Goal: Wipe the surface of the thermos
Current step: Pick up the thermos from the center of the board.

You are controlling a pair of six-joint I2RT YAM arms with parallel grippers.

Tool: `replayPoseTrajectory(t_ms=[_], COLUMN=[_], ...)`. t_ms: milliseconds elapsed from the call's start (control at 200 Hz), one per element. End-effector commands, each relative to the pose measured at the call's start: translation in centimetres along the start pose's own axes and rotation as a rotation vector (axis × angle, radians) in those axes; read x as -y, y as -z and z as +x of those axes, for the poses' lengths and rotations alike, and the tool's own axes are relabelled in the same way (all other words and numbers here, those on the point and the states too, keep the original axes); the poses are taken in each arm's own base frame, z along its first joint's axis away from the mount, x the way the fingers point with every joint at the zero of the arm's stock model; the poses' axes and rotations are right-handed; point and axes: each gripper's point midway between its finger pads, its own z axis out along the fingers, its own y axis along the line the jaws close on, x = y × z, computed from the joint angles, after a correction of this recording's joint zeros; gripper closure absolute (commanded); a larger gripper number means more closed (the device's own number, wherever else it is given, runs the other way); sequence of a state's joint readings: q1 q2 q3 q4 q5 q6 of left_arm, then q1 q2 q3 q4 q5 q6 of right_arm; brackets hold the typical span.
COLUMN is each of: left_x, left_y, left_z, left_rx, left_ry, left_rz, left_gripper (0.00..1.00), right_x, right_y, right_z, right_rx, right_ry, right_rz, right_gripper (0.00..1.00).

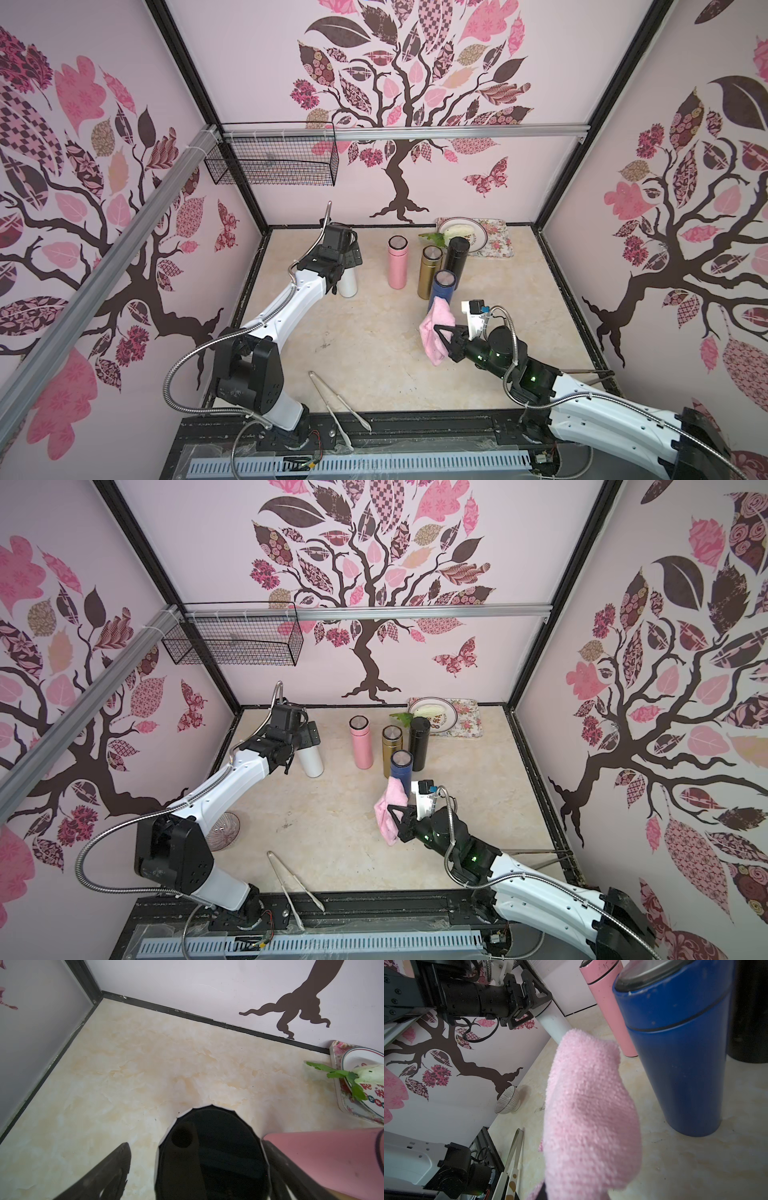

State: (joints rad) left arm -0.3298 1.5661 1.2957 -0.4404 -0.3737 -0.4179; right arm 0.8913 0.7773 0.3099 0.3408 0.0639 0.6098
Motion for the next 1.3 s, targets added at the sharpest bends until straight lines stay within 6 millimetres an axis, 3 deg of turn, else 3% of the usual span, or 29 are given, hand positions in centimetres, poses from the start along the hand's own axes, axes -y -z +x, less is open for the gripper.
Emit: replayPoseTrajectory(t_ms=[0, 770, 955, 1005, 1045, 1090, 1185, 1296], left_x=[-0.2, 0.8, 0.7, 0.8, 0.9, 1.1, 1.4, 2.1], left_y=[-0.5, -4.0, -4.1, -3.9, -3.6, -3.1, -0.7, 3.7], left_z=[-0.3, 2.3, 2.7, 2.7, 2.6, 2.6, 2.9, 3.6], left_rx=[0.037, 0.010, 0.012, 0.011, 0.009, 0.006, -0.014, -0.010], left_ry=[0.009, -0.091, -0.095, -0.096, -0.093, -0.079, 0.001, 0.121], left_rz=[-0.015, -0.064, -0.059, -0.053, -0.039, -0.016, 0.058, 0.220], left_gripper=[0.03, 0.14, 0.35, 0.44, 0.58, 1.00, 1.00, 1.00], right_x=[-2.1, -1.4, -1.6, -1.8, -2.1, -2.4, -3.0, -3.8], right_y=[0.1, -0.3, -0.3, -0.3, -0.4, -0.6, -1.0, -1.8], right_z=[-2.8, -2.1, -2.1, -2.0, -1.8, -1.5, -0.2, 1.5], right_rx=[0.065, 0.048, 0.050, 0.044, 0.032, 0.012, -0.049, -0.113], right_ry=[-0.013, -0.008, -0.015, -0.016, -0.013, -0.013, -0.020, -0.055], right_rz=[-0.051, -0.025, -0.041, -0.051, -0.069, -0.085, -0.129, -0.197], right_gripper=[1.00, 1.00, 1.00, 1.00, 1.00, 1.00, 1.00, 1.00])
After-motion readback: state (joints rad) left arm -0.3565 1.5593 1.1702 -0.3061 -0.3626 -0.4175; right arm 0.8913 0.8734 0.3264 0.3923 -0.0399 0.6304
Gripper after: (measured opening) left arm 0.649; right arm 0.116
